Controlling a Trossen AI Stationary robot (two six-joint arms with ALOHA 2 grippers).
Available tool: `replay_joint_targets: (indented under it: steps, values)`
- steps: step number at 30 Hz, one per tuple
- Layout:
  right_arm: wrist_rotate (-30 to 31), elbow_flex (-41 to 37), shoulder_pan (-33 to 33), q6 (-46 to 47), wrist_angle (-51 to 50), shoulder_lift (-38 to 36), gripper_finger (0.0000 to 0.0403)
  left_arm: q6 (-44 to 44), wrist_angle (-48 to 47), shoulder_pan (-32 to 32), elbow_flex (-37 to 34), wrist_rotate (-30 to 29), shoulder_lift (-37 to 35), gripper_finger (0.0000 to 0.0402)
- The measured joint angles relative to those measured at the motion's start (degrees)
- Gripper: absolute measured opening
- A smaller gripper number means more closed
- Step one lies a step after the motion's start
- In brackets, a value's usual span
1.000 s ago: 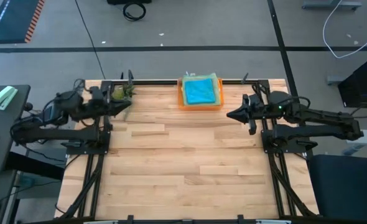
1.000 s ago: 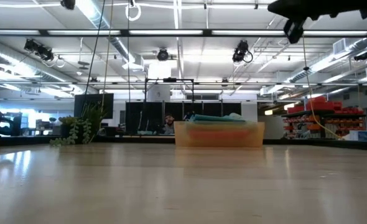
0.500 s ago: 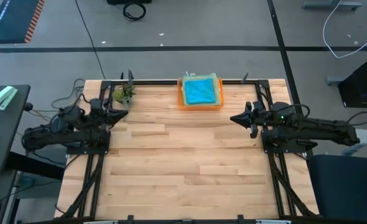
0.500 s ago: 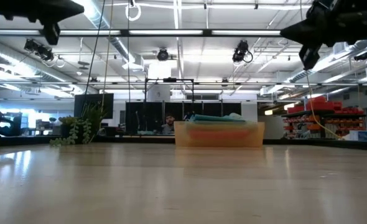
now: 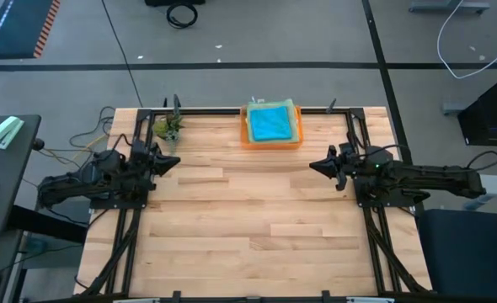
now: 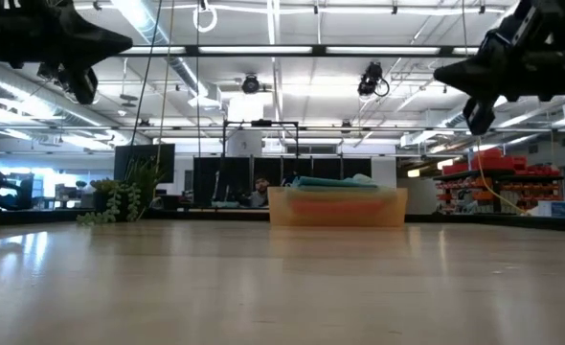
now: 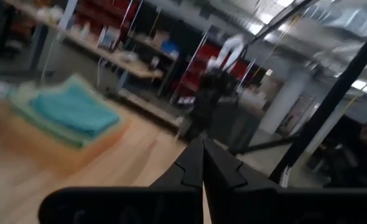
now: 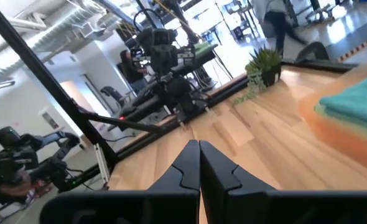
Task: Fold microfiber towels
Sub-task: Return to Home Position
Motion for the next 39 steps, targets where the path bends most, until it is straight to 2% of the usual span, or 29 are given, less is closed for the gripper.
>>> replay_joint_targets:
  steps: [3,6,19,21,25,27,33,39]
  values:
    - [-0.2,-0.6,0.0,0.7,-0.1,0.0,0.0005,-0.4,-5.0,0.0,-0.2,0.0,0.1,0.0006]
    - [0.3,-0.7,0.0,0.4,-0.1,0.0,0.0005,-1.5,-6.2,0.0,-0.2,0.1,0.1,0.0005]
    - [10.8,-0.7,0.0,-1.1,-0.9,0.0,0.0005,5.9,-7.1,0.0,-0.2,0.8,0.2,0.0012]
    - [11.6,-0.7,-0.2,-4.3,-3.0,0.0,0.0005,6.6,-8.2,0.0,-0.1,0.8,0.2,0.0011]
    - [6.2,-0.7,0.0,-15.5,-7.6,0.1,0.0009,9.0,-12.5,0.0,-0.1,0.8,0.2,0.0005]
    - [5.8,-0.7,0.0,-18.5,-8.6,0.1,0.0011,9.1,-15.2,0.0,-0.1,0.8,0.2,0.0008]
    - [6.7,-0.7,-0.1,-18.3,-9.2,0.3,0.0012,7.7,-17.6,0.1,-0.1,0.5,0.2,0.0047]
    - [6.7,-0.7,0.0,-17.4,-9.3,0.3,0.0013,7.6,-17.5,0.1,-0.1,0.5,0.2,0.0064]
